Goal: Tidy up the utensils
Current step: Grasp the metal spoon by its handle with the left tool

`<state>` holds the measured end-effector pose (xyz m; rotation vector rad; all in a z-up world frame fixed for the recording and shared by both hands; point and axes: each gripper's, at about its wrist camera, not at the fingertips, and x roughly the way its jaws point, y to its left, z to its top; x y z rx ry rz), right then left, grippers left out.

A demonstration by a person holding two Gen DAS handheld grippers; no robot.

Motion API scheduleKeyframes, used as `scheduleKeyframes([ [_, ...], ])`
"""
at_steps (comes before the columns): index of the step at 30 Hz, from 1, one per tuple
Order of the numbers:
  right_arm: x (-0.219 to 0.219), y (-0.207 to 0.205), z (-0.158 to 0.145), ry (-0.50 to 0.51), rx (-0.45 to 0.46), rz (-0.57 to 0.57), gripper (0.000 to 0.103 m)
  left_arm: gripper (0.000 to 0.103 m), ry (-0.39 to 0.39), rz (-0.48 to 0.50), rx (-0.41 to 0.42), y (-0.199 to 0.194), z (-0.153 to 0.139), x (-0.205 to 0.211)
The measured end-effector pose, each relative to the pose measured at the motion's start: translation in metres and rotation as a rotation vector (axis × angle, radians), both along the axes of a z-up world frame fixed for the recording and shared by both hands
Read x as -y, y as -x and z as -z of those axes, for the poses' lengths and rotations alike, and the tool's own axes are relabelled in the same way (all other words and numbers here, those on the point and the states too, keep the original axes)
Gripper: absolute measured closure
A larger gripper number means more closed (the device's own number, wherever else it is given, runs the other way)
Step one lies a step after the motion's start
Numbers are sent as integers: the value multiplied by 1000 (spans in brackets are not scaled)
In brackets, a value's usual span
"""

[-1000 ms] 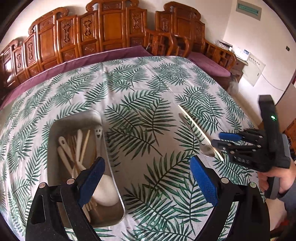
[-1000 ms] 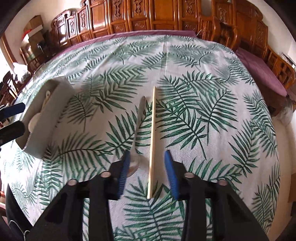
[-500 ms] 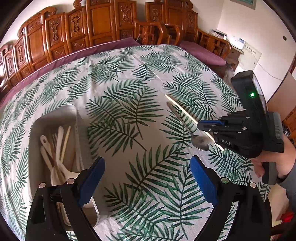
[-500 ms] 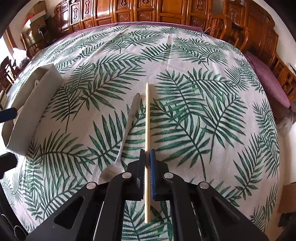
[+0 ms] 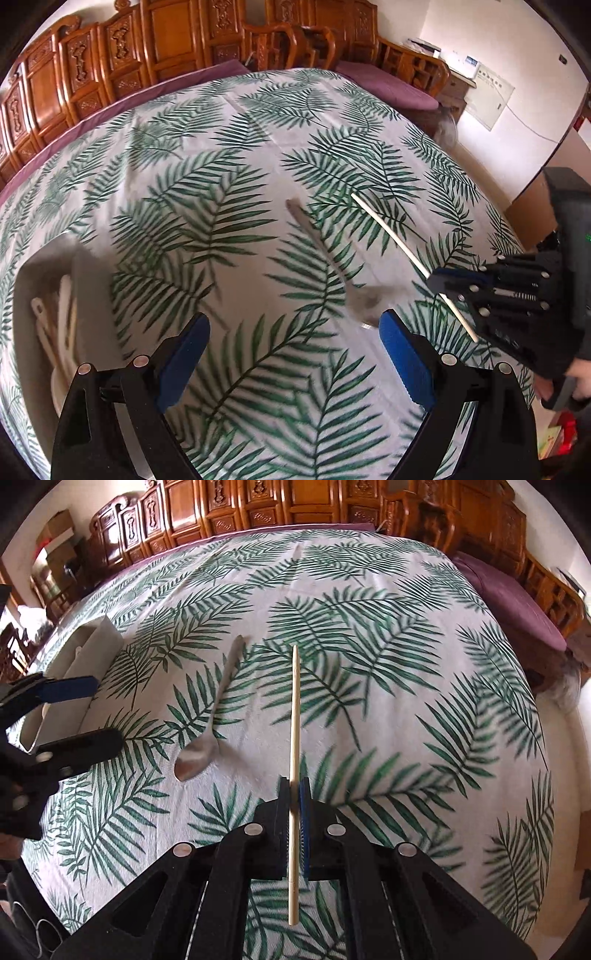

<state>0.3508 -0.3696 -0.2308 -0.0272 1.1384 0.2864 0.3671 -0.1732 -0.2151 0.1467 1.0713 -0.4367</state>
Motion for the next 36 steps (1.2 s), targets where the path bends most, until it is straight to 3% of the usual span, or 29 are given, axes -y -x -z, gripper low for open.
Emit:
scheduleKeyframes([
  [4,10,9,-2,-9,4,23,97,14,-19,27,-13,-6,8,20],
  [6,13,13,0,-13,3,28,97,20,-22,36,-36,-9,12,27],
  [12,18,22,9,-8,4,44,97,46,-15,41,-90,-21,21,41],
  [15,18,23,9,-9,9,42,97,66,-17,34,-150,-30,30,43],
  [28,18,24,9,-12,30,42,97,92,-117,34,-199,-42,32,45],
  [36,17,25,9,0,37,39,97,93,-103,3,-221,-47,31,33],
])
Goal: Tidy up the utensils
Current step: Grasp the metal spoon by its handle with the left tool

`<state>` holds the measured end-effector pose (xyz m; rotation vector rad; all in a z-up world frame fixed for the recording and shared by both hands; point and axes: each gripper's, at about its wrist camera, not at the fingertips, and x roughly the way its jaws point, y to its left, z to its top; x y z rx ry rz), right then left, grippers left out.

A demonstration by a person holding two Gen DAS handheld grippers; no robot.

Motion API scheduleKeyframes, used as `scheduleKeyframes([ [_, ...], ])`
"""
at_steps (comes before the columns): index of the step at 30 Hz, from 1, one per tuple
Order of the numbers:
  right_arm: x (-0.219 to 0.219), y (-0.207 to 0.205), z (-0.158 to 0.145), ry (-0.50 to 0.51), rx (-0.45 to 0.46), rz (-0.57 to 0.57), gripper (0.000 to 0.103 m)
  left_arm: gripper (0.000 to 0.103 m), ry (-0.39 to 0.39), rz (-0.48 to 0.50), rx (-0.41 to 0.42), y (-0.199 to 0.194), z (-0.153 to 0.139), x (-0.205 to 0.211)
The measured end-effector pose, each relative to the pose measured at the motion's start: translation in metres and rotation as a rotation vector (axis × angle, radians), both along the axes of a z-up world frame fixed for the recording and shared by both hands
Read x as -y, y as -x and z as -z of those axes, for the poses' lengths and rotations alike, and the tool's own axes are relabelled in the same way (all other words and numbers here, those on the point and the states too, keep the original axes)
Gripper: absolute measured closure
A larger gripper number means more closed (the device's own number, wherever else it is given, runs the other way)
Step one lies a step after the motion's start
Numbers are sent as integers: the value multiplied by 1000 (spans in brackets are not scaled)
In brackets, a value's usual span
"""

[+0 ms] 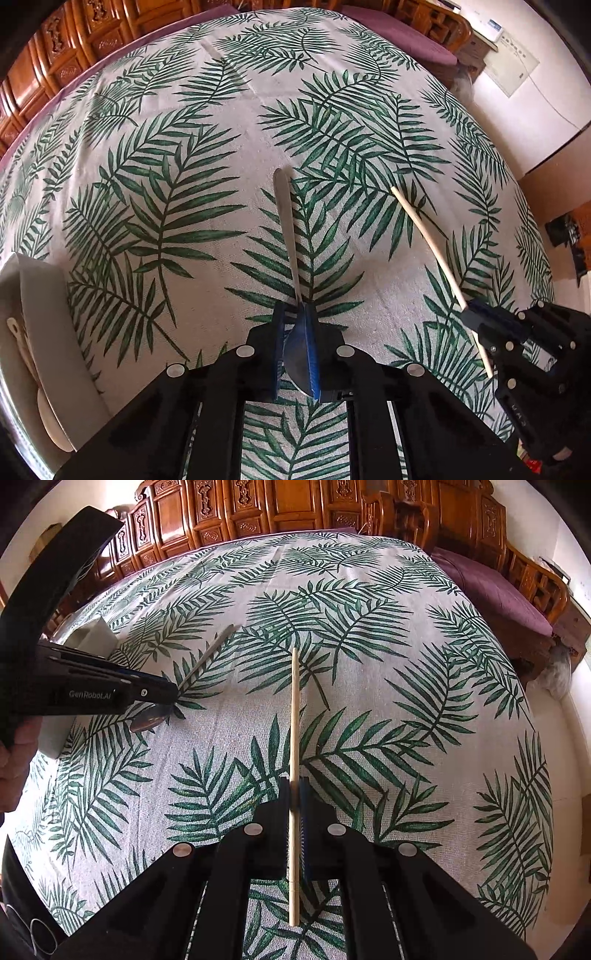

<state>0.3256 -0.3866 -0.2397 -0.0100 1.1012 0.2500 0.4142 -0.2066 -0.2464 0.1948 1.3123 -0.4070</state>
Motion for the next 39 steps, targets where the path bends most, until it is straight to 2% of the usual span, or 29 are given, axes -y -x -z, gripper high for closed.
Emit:
scheduleKeyframes([
  [6,-1,0,0,5,1,-7,97,92,-13,24,19,-2,1,12],
  [8,-1,0,0,5,2,-8,97,100,-36,29,26,-3,1,13],
  [14,-1,1,0,6,5,-4,97,103,-19,37,35,-2,0,4],
  [20,0,3,0,5,2,7,97,103,7,48,70,12,-14,-5],
  [23,-1,4,-2,8,-1,7,97,103,7,25,71,9,-15,-6],
  [26,-1,6,-2,9,-5,8,97,103,41,10,74,5,-21,-8],
  [27,-1,6,-1,10,-7,7,97,101,46,15,71,4,-21,-6],
  [29,0,7,-1,8,-6,5,97,88,49,30,63,1,-19,0],
  [33,0,7,-1,7,-7,6,97,88,22,55,42,2,-10,10],
  [36,0,7,-1,4,-6,5,97,88,-27,58,42,2,0,14],
  [39,0,7,0,2,-4,3,97,94,-33,57,53,0,0,15],
])
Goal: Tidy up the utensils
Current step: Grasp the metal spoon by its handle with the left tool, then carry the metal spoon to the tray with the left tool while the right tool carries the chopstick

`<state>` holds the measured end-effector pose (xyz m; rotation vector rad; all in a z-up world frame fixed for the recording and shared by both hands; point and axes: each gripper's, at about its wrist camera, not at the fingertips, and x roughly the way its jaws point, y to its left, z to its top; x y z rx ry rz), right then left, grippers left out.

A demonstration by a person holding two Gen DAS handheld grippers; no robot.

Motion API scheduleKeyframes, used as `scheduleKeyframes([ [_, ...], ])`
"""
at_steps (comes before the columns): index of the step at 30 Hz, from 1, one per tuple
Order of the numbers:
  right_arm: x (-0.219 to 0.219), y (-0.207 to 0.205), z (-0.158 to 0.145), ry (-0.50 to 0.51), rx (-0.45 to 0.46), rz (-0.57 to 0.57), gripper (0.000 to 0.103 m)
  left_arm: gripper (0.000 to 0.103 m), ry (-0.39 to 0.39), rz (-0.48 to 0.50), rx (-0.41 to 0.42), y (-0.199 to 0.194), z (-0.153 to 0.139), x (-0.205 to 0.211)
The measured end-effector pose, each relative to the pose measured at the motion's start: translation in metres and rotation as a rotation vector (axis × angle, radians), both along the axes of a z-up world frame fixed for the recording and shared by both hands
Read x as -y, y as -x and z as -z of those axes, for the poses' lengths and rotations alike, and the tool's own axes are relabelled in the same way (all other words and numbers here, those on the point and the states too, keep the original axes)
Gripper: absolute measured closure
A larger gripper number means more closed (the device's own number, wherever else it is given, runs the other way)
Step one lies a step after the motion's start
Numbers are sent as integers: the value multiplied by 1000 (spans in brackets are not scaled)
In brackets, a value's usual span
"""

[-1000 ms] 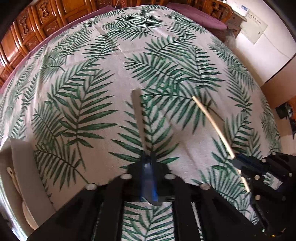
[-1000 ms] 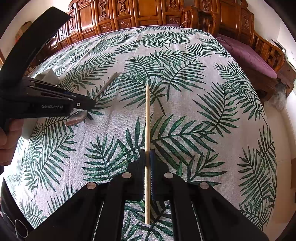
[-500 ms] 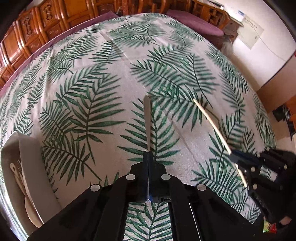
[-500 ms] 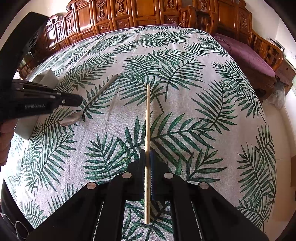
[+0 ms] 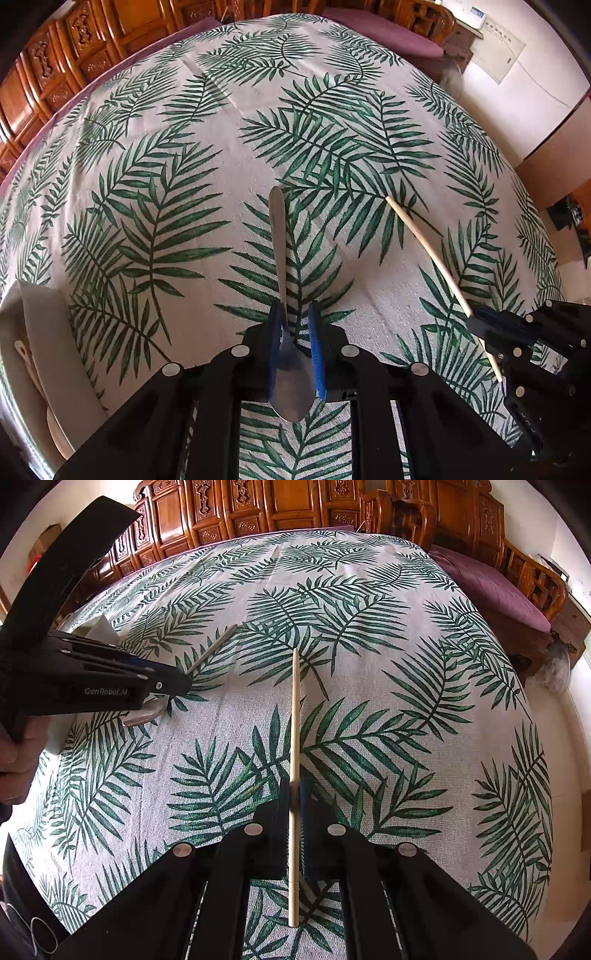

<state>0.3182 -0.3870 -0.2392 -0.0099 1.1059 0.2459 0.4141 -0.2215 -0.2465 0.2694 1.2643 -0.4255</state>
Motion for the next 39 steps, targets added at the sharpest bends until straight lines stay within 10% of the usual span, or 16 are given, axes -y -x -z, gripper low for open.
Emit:
scheduleKeyframes([
  [39,-79,-6,-69,-12,118,-89,97,102,164,-108,213,49,-103,-113],
])
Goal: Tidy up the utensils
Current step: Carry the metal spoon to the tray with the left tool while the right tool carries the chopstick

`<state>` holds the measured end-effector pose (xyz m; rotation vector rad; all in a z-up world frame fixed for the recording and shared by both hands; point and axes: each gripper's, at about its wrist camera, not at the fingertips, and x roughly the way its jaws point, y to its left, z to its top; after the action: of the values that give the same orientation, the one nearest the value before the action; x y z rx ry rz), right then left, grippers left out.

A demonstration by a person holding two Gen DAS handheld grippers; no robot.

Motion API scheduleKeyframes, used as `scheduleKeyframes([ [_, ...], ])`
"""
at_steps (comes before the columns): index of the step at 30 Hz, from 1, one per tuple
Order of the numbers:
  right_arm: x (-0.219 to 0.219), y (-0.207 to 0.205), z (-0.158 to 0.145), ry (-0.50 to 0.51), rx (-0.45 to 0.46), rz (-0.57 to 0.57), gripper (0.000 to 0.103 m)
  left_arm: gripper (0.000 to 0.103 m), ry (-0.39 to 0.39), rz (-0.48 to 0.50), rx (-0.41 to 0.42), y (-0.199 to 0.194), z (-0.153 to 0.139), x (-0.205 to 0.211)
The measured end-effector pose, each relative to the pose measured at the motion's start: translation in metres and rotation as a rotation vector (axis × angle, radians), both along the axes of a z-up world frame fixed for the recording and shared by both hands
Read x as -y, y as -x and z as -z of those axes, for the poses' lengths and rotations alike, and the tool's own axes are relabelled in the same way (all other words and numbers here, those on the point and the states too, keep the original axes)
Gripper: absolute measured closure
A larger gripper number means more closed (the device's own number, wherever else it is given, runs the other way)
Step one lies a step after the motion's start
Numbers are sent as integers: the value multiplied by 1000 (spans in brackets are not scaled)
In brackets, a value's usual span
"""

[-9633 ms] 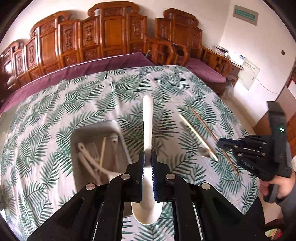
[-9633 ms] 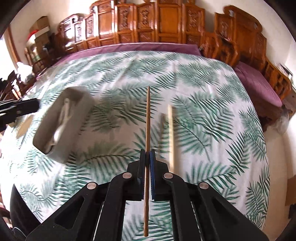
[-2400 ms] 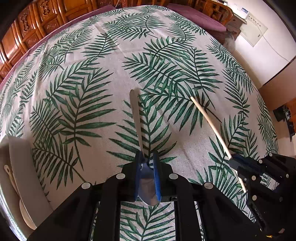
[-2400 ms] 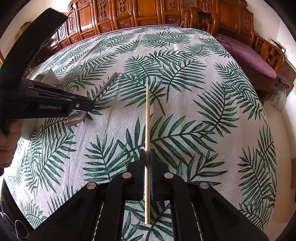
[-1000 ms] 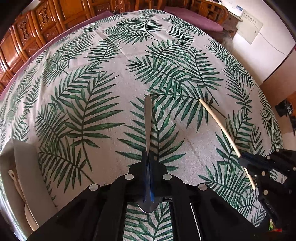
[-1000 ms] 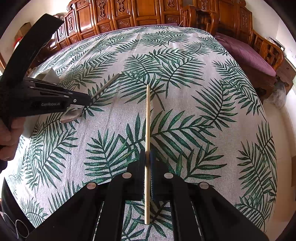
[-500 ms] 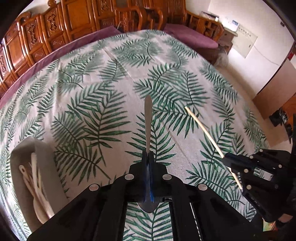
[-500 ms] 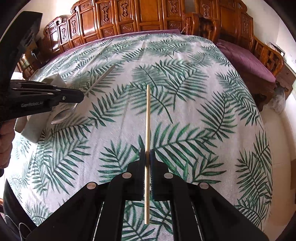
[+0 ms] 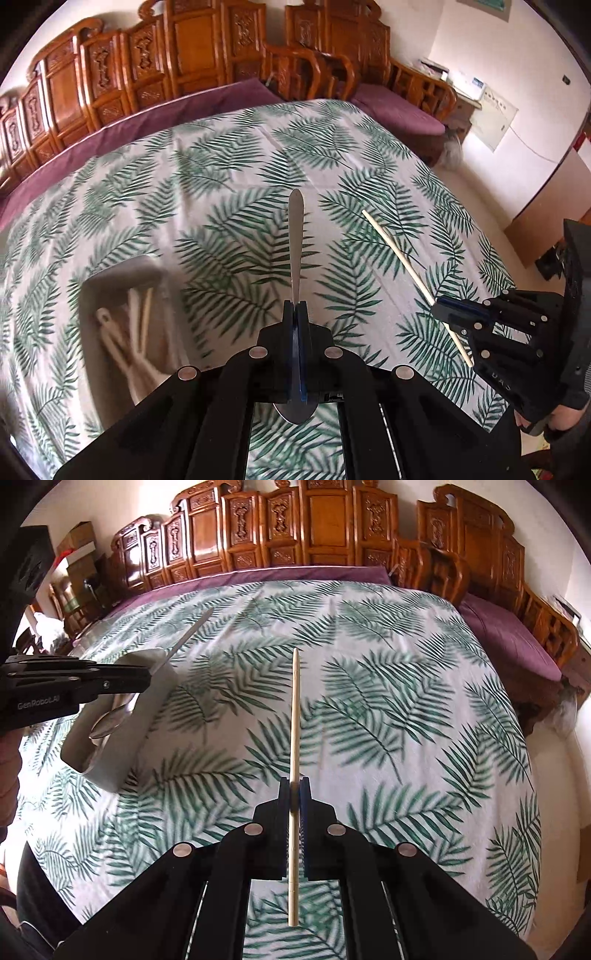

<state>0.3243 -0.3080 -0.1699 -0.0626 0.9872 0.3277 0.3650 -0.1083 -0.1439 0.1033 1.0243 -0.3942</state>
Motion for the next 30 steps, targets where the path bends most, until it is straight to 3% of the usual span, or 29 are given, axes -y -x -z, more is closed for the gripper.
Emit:
scheduleKeyframes([
  [13,-63,1,-19,6,22,-96,97,102,28,-104,17,14,-5,-78],
  [23,-105,-3,-24,15,19,-158,97,102,32,-186,-18,12,18,-133],
  [30,-133,-6,-27,20,19,-198,97,101,36,-215,-39,12,34,-150],
])
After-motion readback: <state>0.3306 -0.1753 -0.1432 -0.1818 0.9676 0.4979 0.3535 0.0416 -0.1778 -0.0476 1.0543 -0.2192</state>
